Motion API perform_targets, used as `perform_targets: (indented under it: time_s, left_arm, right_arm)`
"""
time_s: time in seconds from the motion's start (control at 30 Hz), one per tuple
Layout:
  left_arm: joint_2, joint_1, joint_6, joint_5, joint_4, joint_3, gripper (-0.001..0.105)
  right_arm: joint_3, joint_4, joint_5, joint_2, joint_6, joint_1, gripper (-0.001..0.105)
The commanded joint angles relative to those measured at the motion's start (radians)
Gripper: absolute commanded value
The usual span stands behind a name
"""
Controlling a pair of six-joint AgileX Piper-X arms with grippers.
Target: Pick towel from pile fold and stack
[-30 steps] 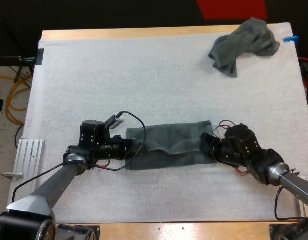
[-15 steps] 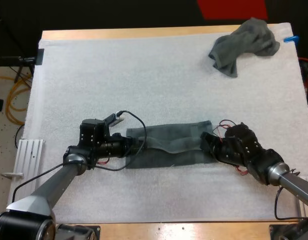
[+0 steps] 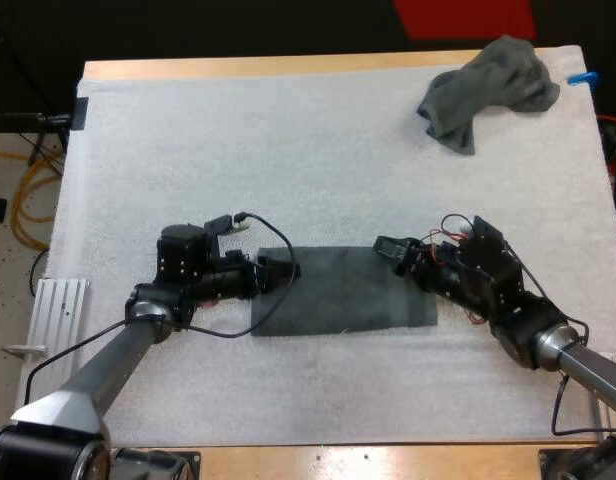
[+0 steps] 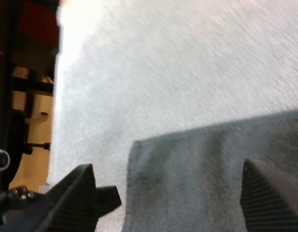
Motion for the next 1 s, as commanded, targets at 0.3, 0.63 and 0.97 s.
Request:
perform_targets:
  time_s: [0.3, 0.63, 0.97]
  left_arm:
    - [-0.334, 0.0, 0.206, -0.12, 0.185, -0.037, 0.045]
    - [-0.692, 0.0, 0.425, -0.275, 0.683, -0.13, 0.059]
    - [-0.9, 0.0, 0.421, -0.275, 0.923, -0.226, 0.059]
  right_arm:
    - [-0.091, 0.354, 0.087, -0.179, -0.327, -0.005, 0.06]
    - [-0.237, 0.833, 0.159, -0.359, -0.473, -0.005, 0.065]
    - [-0.338, 1.071, 0.329, -0.445, -0.538, -0.005, 0.08]
